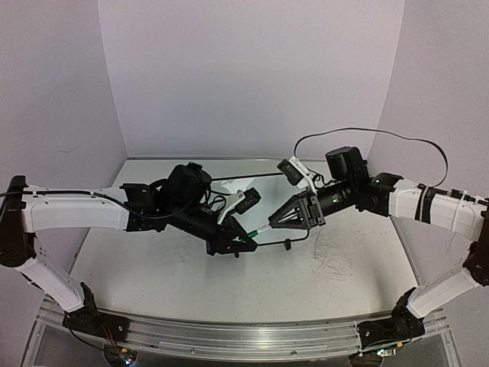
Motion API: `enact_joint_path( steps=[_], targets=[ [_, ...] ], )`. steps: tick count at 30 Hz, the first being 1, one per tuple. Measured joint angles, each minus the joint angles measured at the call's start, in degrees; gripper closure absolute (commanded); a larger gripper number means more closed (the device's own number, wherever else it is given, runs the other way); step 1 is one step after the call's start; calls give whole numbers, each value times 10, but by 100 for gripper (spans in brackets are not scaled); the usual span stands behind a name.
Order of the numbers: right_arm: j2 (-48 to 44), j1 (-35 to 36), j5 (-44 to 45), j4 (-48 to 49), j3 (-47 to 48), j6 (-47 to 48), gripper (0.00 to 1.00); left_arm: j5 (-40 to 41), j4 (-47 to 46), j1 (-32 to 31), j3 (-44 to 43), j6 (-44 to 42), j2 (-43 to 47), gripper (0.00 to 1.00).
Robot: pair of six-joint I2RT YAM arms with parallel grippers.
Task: Write a sentence on the whiteboard
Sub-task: Open the pen cap from the whiteboard marker.
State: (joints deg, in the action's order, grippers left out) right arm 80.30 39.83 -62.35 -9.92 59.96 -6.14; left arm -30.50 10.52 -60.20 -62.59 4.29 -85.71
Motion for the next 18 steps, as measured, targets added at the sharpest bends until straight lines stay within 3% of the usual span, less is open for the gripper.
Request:
enact_joint_path(
  steps=[18],
  targets=[
    [24, 17, -2, 30, -2, -15, 92, 0, 4, 0, 0, 0, -1, 100]
  ],
)
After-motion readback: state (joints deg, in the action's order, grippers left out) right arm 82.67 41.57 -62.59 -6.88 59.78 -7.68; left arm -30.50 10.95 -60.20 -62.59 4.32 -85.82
